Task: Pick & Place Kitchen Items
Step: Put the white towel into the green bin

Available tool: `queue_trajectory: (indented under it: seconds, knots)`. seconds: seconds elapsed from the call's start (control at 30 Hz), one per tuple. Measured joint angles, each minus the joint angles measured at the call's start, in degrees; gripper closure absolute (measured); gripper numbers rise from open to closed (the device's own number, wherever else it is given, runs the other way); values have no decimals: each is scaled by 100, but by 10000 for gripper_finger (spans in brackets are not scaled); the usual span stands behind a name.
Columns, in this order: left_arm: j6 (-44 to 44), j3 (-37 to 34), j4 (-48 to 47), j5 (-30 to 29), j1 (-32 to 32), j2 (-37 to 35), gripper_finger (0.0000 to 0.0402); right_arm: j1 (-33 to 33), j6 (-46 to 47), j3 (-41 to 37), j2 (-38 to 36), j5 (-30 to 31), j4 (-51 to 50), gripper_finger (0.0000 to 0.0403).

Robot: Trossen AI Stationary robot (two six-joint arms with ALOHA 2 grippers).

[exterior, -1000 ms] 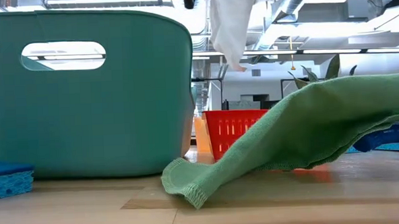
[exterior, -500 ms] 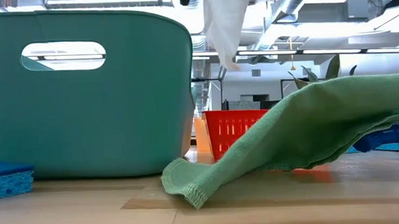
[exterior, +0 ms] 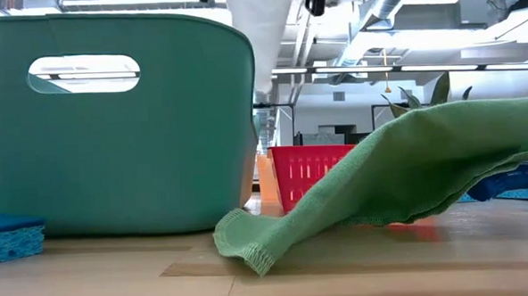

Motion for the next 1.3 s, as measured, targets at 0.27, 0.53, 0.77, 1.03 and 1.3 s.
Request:
queue_trajectory:
  seconds: [0.27, 0.53, 0.77, 1.03, 1.3]
  knots:
    - [311, 4, 221, -1012, 158, -364, 389, 85, 67, -3, 29, -1, -25, 158]
    - [494, 9, 1149, -1660, 149, -216, 389, 247, 132, -11, 52, -12, 217, 158]
    - [-16, 9, 2342, -689, 68, 84, 389, 207, 135, -11, 55, -9, 364, 158]
    - [-478, 9, 3917, -599, -502, 514, 389, 109, 198, -22, 281, -9, 458, 158]
    - [-765, 9, 3868, 127, -859, 518, 389, -110, 460, -14, 386, -136, 745, 158]
